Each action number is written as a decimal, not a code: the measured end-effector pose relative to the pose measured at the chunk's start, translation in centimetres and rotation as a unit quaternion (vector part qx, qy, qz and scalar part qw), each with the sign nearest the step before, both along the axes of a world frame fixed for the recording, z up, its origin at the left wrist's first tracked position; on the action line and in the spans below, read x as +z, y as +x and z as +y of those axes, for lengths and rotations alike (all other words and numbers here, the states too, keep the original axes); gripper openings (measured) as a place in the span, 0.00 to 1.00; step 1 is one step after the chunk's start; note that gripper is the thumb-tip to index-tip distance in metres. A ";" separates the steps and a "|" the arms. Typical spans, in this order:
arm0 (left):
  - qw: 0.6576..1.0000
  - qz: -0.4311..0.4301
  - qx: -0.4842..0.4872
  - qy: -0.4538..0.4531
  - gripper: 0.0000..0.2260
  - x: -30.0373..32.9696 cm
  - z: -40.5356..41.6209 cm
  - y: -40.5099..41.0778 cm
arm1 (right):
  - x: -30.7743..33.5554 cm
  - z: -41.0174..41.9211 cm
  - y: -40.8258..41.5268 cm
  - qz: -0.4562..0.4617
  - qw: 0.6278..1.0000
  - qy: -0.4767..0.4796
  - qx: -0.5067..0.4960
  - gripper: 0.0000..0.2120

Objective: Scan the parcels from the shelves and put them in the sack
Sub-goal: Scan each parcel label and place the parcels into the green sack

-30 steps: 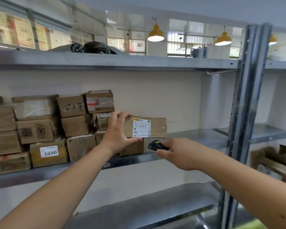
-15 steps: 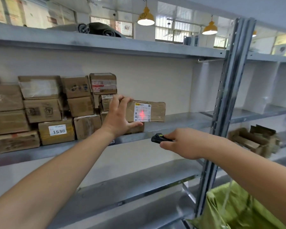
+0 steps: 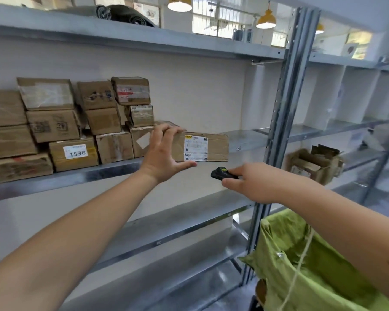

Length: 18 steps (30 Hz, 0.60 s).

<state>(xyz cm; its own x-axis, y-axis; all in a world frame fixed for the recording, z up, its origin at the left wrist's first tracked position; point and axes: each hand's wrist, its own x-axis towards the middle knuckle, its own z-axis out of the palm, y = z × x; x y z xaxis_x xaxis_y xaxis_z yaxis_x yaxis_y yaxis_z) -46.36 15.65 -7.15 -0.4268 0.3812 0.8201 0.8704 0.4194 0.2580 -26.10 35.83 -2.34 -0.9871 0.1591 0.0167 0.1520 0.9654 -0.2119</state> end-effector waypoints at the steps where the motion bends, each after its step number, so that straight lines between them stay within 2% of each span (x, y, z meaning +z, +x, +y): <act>1: 1.000 -0.011 -0.008 0.005 0.44 -0.7 0.4 0.6 | -0.6 0.3 0.5 0.004 1.000 -0.005 -0.009 0.21; 7: 0.990 -0.120 -0.064 0.038 0.44 -5.9 4.6 4.5 | -5.7 3.6 4.5 -0.007 0.993 -0.070 -0.090 0.21; 18: 0.954 -0.237 -0.182 0.007 0.44 -14.2 20.0 11.0 | -13.4 14.8 14.8 -0.017 0.959 -0.132 -0.251 0.25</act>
<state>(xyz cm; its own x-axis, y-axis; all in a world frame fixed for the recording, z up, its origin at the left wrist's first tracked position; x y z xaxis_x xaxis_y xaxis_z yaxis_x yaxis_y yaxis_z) -35.37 35.66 -21.32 -0.5921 0.5657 0.5739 0.7420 0.1049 0.6622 -11.31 50.67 -15.74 -0.7838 0.6092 -0.1207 0.5952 0.6815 -0.4258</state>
